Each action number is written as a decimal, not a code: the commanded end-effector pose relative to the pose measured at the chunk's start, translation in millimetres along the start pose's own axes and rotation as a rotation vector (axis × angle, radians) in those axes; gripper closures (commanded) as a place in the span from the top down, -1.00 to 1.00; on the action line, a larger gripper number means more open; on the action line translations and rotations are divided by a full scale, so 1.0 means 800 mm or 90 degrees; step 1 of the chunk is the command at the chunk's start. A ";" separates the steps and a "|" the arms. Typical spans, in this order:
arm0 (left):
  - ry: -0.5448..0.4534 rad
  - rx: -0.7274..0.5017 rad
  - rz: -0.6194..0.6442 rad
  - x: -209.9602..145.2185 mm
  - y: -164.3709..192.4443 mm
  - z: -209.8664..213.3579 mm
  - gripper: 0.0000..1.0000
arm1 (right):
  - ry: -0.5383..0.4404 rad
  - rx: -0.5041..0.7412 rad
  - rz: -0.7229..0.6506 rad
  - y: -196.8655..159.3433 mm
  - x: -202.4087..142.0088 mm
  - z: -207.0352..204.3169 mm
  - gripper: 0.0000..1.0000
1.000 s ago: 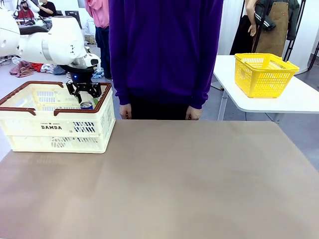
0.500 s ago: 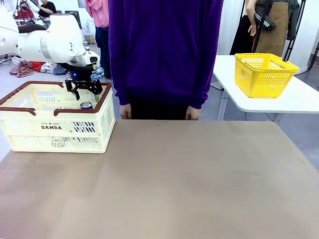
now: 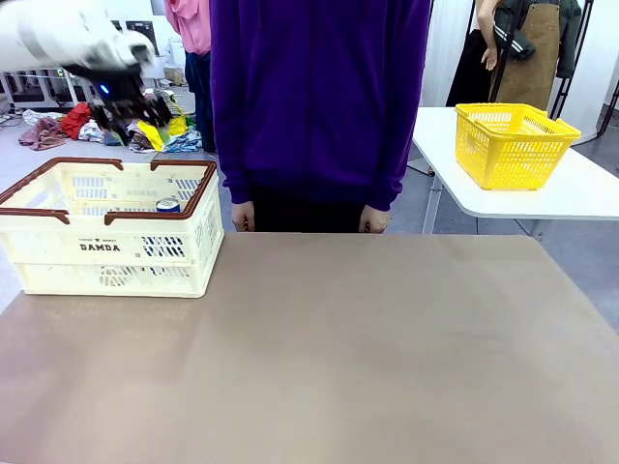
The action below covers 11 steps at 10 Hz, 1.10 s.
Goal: Place the drinks into the Shopping basket.
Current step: Pick up one drink and place it into the Shopping basket.
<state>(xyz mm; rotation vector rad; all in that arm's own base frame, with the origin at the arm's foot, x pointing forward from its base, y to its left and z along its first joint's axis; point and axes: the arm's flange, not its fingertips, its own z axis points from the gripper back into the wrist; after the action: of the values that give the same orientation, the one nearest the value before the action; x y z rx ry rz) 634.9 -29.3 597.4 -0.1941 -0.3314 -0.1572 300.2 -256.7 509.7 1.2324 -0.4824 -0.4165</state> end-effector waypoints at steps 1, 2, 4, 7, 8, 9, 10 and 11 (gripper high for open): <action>0.045 -0.149 -0.043 -0.021 0.055 0.072 1.00 | -0.001 0.013 0.015 0.001 0.002 0.000 1.00; 0.074 -0.231 -0.057 -0.027 0.088 0.102 1.00 | -0.001 0.013 0.015 0.001 0.002 0.000 1.00; 0.121 -0.448 -0.067 -0.051 0.177 0.140 1.00 | -0.001 0.013 0.015 0.001 0.002 0.000 1.00; 0.065 -0.696 -0.024 -0.128 0.299 0.097 1.00 | -0.001 0.013 0.015 0.001 0.002 0.000 1.00; 0.053 -0.733 -0.010 -0.147 0.317 0.078 1.00 | -0.001 0.013 0.015 0.001 0.002 0.000 1.00; 0.050 -0.743 -0.002 -0.156 0.321 0.064 1.00 | -0.001 0.013 0.015 0.001 0.002 0.000 1.00; 0.048 -0.744 0.020 -0.152 0.317 0.053 1.00 | -0.001 0.013 0.015 0.001 0.002 0.000 1.00; 0.062 -0.656 0.110 -0.136 0.292 0.040 1.00 | -0.001 0.013 0.015 0.001 0.002 0.000 1.00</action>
<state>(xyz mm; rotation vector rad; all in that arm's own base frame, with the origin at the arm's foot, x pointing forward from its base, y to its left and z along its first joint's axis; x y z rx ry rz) 560.9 240.9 531.7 -1.3040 -0.1134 -0.2722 300.3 -256.9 509.3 1.2326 -0.4817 -0.4173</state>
